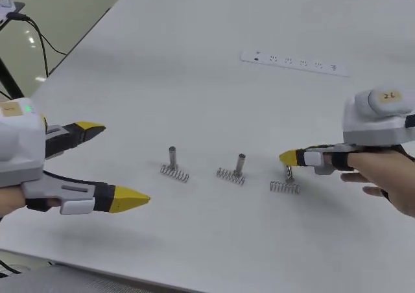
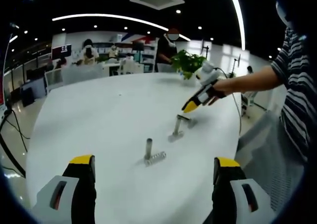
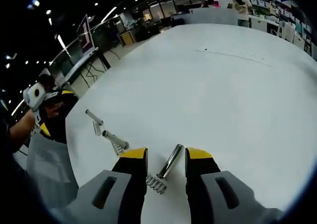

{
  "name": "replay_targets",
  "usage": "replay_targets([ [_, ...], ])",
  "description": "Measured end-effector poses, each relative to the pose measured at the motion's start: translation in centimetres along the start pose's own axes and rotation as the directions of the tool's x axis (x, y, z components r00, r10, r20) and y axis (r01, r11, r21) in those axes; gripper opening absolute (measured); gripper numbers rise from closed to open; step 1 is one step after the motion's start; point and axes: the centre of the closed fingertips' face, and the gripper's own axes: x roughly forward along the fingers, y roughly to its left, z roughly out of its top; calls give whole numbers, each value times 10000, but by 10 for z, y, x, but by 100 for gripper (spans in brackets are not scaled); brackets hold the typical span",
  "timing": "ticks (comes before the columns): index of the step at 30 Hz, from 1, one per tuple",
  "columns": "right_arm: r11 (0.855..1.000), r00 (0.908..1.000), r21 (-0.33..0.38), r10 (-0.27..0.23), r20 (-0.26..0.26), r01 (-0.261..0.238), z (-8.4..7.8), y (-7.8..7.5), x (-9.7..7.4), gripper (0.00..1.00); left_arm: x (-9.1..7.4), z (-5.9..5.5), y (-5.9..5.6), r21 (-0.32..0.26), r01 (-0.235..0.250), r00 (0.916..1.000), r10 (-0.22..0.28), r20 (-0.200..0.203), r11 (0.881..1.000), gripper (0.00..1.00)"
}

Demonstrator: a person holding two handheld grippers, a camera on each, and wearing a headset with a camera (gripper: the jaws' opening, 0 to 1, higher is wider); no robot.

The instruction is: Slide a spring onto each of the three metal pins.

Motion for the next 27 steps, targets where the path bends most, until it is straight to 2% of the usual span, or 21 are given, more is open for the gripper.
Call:
replay_targets([
  [7,9980,9974,447,-419,-589,446,-7,-11,13,21,-1,-2,0,-9,-18,10000,18,-49,10000,96],
  [15,9945,9928,760,-637,-1017,716,-11,-14,24,19,-1,-4,0,-10,-11,9999,11,-132,10000,96],
  [16,9938,9897,661,-815,-1174,897,-14,-15,23,17,-1,-5,1,0,-23,9999,23,-155,10000,96],
  [17,9927,9898,700,-899,-1108,980,-13,-16,25,16,-2,-5,1,-9,-30,9999,30,-152,10000,96],
  [20,9934,9893,612,-899,-1152,974,-13,-16,26,14,-2,-5,2,-51,-73,9999,72,-133,10000,96],
  [25,9927,9841,-175,-1204,-1302,1192,-15,-17,26,9,-3,-6,4,-85,-112,9999,111,-126,9999,96],
  [27,9929,9846,-134,-1186,-1286,1179,-14,-16,29,8,-2,-7,3,-70,-83,9998,82,-190,9999,96],
])
